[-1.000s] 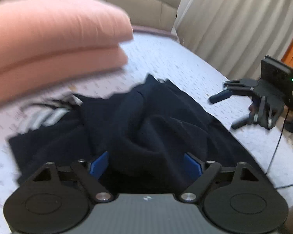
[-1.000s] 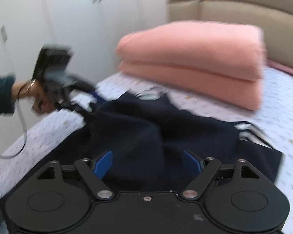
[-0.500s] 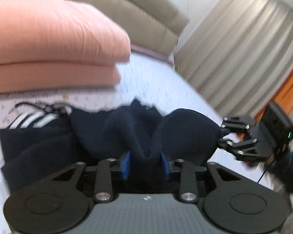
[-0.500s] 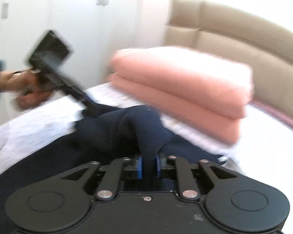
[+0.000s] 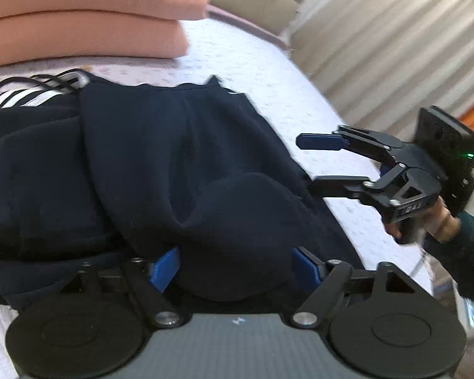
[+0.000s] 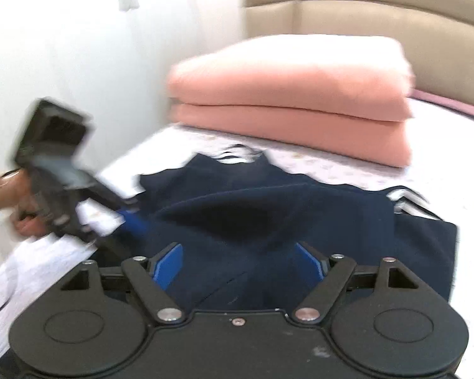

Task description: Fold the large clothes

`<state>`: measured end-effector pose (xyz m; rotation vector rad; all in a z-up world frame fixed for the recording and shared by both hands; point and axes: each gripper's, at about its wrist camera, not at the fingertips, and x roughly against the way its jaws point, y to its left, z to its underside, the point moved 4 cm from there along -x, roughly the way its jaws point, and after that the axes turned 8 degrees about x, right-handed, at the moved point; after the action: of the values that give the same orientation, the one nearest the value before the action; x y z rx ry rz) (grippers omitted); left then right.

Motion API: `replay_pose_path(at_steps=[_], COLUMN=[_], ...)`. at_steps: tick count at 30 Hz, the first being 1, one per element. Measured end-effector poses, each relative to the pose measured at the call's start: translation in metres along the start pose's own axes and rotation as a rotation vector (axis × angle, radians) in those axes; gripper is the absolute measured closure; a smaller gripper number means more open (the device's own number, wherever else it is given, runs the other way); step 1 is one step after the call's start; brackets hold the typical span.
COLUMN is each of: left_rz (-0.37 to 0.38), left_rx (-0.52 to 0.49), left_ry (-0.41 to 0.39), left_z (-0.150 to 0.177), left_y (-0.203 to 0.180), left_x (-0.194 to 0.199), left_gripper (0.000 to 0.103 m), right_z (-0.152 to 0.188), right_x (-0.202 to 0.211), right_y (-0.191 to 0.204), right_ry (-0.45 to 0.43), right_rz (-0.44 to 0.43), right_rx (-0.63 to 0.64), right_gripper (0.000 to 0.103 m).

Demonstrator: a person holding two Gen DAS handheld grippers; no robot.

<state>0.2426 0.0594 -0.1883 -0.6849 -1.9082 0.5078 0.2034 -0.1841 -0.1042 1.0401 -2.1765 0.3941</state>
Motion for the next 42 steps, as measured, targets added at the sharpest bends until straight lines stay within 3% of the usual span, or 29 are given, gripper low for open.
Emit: replay_pose_path(at_steps=[1,4,5,6,7,9,11,13,15,16,18,20,21,22,23,24,25,27,30,33,38,42], left_rz=[-0.043,-0.184,-0.212,-0.205,-0.201,-0.224,-0.209,-0.167,-0.143,-0.149,-0.197,-0.256,-0.316,-0.399,-0.498,-0.528,-0.522,-0.549,-0.527,-0.479,-0.421,-0.354], left_rx=[0.012,0.023,0.023,0.007,-0.005,0.015,0.022,0.003,-0.037,-0.055,-0.055,-0.064,-0.056,-0.026,0.026,0.023,-0.029,-0.078,-0.029,0.103,0.251,0.332], left_ry=[0.016,0.089,0.103,0.076,0.05,0.042,0.017,-0.042,-0.147,-0.203,-0.227,-0.182,-0.154,-0.098,-0.013,-0.017,-0.07,-0.081,-0.091,-0.091,-0.146,-0.188], left_z=[0.002,0.015,0.023,0.028,0.032,0.039,0.042,0.037,0.024,0.016,0.0,-0.005,-0.005,0.0,0.008,0.015,0.02,0.029,0.036,0.042,0.058,0.099], left_y=[0.004,0.016,0.021,0.02,0.018,0.015,0.008,-0.005,-0.019,-0.023,-0.022,-0.016,-0.008,0.003,0.019,0.025,0.021,0.016,0.012,0.019,0.032,0.041], left_x=[-0.006,-0.022,-0.026,-0.023,-0.018,-0.01,0.005,0.023,0.04,0.043,0.028,0.003,-0.011,-0.025,-0.039,-0.045,-0.043,-0.04,-0.028,-0.011,0.02,0.062], left_gripper=[0.019,0.02,0.021,0.02,0.018,0.018,0.018,0.017,0.012,0.002,0.0,0.004,0.005,0.006,0.005,0.002,0.0,0.0,0.0,0.002,0.008,0.021], right_z=[0.005,0.049,0.064,0.07,0.072,0.067,0.054,0.038,0.027,0.026,0.035,0.053,0.065,0.084,0.09,0.096,0.097,0.097,0.091,0.084,0.103,0.117], right_x=[-0.011,-0.058,-0.063,-0.054,-0.048,-0.032,-0.004,0.024,0.038,0.036,0.019,-0.011,-0.028,-0.039,-0.036,-0.035,-0.031,-0.025,-0.041,-0.048,-0.009,0.044], right_y=[0.005,0.022,0.029,0.034,0.037,0.039,0.034,0.024,0.01,0.003,0.004,0.013,0.019,0.026,0.029,0.03,0.03,0.026,0.026,0.028,0.022,0.012], right_ry=[0.06,0.369,0.386,0.299,0.29,0.291,0.194,0.056,-0.032,-0.031,0.043,0.184,0.294,0.335,0.241,0.205,0.188,0.203,0.223,0.198,0.063,-0.09], right_rz=[-0.011,-0.046,-0.031,-0.015,-0.007,-0.06,-0.095,-0.044,0.072,0.103,0.096,0.105,0.123,0.137,0.152,0.159,0.16,0.144,0.126,0.133,0.111,0.087], right_rx=[0.007,0.055,0.103,0.129,0.146,0.134,0.111,0.09,0.044,0.02,-0.018,0.018,0.059,0.096,0.092,0.082,0.075,0.052,0.029,0.03,-0.011,-0.116], right_gripper=[0.009,0.008,0.0,0.0,0.0,0.01,0.011,0.003,0.002,0.001,0.001,0.001,0.001,0.0,0.0,0.0,0.0,0.0,0.0,0.0,0.0,0.0])
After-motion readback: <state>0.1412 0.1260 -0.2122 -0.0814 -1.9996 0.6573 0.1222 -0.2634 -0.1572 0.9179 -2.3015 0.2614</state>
